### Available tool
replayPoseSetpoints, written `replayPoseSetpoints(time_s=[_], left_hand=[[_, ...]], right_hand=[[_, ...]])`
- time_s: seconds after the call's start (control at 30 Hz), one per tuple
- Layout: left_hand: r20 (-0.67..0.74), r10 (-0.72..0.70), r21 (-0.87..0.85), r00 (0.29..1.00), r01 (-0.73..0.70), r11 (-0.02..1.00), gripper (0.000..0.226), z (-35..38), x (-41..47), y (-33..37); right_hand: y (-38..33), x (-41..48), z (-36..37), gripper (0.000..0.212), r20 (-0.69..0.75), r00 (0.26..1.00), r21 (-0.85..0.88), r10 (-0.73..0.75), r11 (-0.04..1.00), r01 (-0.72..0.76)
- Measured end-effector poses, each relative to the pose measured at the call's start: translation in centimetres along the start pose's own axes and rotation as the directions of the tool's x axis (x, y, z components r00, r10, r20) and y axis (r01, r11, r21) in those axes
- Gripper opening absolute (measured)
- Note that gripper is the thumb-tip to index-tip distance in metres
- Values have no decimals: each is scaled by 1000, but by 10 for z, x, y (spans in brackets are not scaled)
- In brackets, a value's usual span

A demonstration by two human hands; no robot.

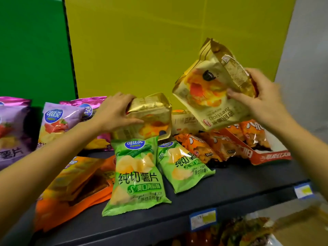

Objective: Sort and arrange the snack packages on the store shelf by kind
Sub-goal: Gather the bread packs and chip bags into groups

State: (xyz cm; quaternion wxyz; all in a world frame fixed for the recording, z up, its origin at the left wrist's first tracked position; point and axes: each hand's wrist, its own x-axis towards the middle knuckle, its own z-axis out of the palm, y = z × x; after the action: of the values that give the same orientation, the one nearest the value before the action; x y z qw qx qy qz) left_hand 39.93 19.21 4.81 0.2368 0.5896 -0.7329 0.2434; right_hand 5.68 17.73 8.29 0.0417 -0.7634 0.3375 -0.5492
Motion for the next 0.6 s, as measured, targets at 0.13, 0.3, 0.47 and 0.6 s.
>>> replayPoseSetpoints(time_s=[0.13,0.3,0.47,0.6], left_hand=[[80,-77,20,994,76,997,105,12,-6,0],[162,-189,-54,969,200,978,98,16,-6,5],[197,-172,-134,965,201,970,78,7,0,-3],[273,-195,-106,942,231,967,66,9,0,-12]], right_hand=[[23,12,16,49,92,996,154,0,988,-15],[41,15,48,48,187,982,242,-4,969,-42],[54,20,75,48,194,981,328,9,942,-74],[60,23,88,48,195,979,393,52,911,-127]])
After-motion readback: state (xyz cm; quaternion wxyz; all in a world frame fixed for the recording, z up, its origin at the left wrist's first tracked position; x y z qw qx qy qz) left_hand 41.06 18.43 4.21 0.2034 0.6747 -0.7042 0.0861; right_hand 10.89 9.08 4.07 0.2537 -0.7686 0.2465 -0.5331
